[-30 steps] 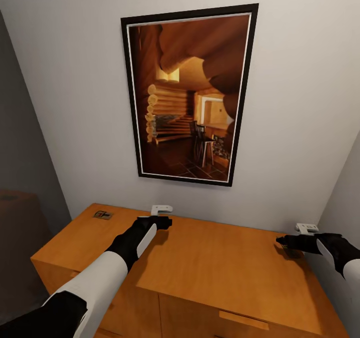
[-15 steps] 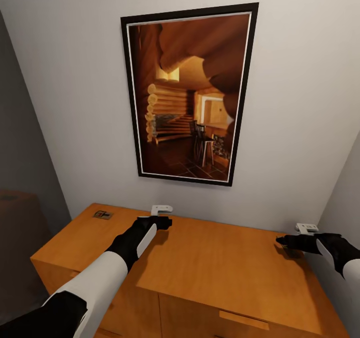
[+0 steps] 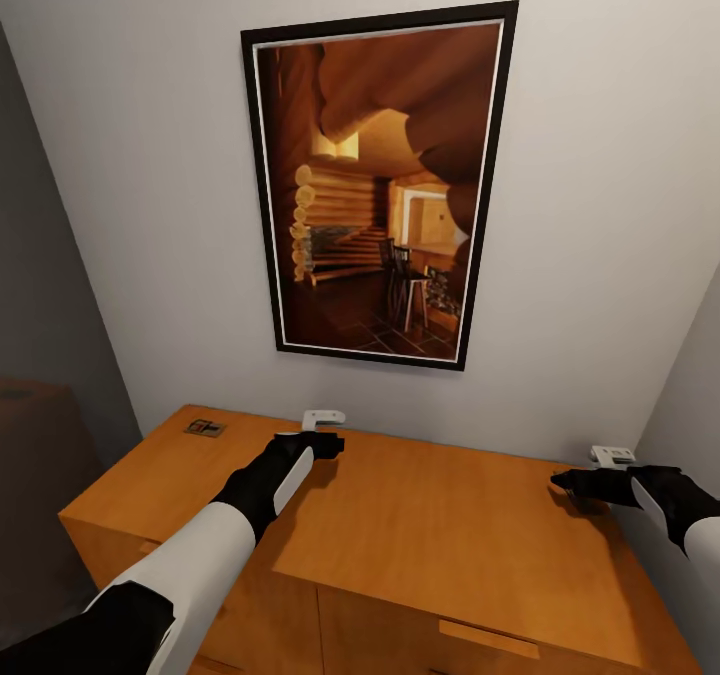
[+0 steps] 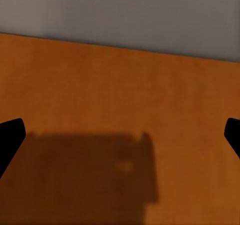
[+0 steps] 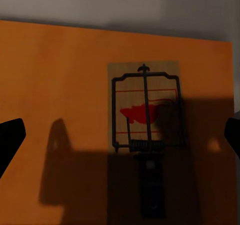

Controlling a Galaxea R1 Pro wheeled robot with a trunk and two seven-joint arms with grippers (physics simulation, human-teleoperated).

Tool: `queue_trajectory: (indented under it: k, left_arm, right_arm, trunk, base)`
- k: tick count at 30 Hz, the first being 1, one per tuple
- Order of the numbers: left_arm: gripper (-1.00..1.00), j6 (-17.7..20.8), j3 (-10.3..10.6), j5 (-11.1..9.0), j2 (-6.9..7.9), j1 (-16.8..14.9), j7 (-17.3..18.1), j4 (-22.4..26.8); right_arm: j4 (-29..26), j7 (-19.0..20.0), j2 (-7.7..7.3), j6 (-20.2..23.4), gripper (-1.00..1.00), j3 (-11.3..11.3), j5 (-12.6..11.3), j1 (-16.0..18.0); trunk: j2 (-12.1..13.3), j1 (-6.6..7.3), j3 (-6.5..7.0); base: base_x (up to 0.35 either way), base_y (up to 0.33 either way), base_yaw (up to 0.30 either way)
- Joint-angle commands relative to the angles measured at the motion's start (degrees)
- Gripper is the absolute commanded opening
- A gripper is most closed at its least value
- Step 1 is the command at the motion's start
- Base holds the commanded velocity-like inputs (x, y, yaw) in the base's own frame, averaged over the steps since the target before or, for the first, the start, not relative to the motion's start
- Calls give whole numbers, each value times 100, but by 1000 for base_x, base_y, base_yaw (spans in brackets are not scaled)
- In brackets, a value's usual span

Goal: Take the four mousetraps from the cabinet in the bathroom and place them on the bathroom floor. Make sure all four end up on the same floor surface, and ensure that at least two of them are either under or directly next to the same bathroom sink.

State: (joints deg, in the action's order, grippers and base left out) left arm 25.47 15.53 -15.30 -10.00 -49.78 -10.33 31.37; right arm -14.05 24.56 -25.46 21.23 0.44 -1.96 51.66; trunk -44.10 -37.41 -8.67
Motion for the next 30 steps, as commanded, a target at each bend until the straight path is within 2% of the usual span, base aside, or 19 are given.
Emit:
queue_trajectory:
  k: [1,9,16,30]
  left_arm:
    - [100,20,20,-61,0,-5,-49,4]
    - [100,20,20,-61,0,-5,-48,3]
    - [100,18,20,-57,0,-5,-66,2]
    - [100,19,20,-53,0,-5,-74,1]
  right_arm:
    - [-10,14,-3,39,100,3,-21,2]
    - [-10,14,-3,39,100,1,-20,2]
    - [-10,14,-3,36,100,4,-16,2]
    - [-10,10,-5,23,100,7,-1,2]
  trunk:
    - [-8,-2,-10]
    - [-8,-2,-10]
    - [-289,-155,-135]
    - [-289,-155,-135]
  base:
    - [0,0,0]
    - [0,0,0]
    - [0,0,0]
    - [0,0,0]
